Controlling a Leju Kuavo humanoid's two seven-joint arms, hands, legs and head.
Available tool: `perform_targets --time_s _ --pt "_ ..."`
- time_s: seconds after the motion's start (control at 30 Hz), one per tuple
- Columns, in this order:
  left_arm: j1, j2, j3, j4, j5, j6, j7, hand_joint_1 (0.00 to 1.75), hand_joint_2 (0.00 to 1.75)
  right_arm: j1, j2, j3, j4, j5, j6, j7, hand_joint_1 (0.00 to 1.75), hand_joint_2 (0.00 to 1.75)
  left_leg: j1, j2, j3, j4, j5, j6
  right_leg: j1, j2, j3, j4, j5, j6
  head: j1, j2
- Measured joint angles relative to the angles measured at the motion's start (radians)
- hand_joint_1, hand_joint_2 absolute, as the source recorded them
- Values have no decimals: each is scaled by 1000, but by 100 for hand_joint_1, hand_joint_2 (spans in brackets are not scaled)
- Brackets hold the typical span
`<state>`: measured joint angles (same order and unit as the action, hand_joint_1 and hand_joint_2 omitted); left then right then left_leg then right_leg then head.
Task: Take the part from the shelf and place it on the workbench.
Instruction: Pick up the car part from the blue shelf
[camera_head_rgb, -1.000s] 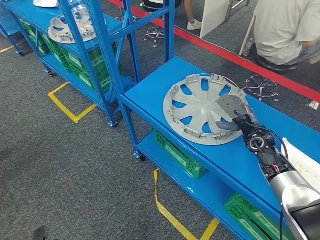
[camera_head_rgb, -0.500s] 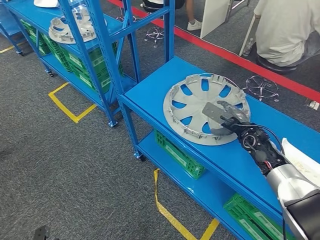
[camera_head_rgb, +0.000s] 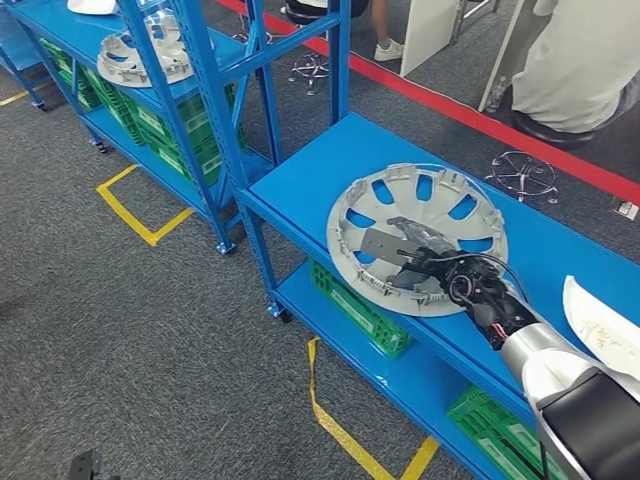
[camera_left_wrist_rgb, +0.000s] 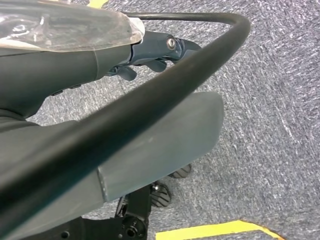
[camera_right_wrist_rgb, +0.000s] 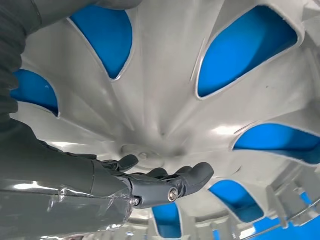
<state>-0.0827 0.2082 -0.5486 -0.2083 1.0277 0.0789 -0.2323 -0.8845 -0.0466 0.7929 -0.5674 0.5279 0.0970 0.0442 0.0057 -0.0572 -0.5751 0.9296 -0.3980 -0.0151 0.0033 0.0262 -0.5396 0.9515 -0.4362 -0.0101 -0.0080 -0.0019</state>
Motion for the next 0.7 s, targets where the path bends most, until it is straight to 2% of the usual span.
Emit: perform_targets --time_s 0.5,0.6,0.7 --pt "0 -1 0 0 9 6 0 0 0 -7 14 31 24 -1 -18 2 0 175 0 0 0 0 0 0 0 0 0 0 0 0 1 0" --pt "0 -1 0 0 9 7 0 0 0 -6 14 35 26 -1 -82 28 0 175 0 0 0 0 0 0 0 0 0 0 0 0 0 0" --pt "1 -1 0 0 9 7 -2 0 0 -3 11 28 24 0 -209 81 0 175 0 0 0 0 0 0 0 0 0 0 0 0 0 0"
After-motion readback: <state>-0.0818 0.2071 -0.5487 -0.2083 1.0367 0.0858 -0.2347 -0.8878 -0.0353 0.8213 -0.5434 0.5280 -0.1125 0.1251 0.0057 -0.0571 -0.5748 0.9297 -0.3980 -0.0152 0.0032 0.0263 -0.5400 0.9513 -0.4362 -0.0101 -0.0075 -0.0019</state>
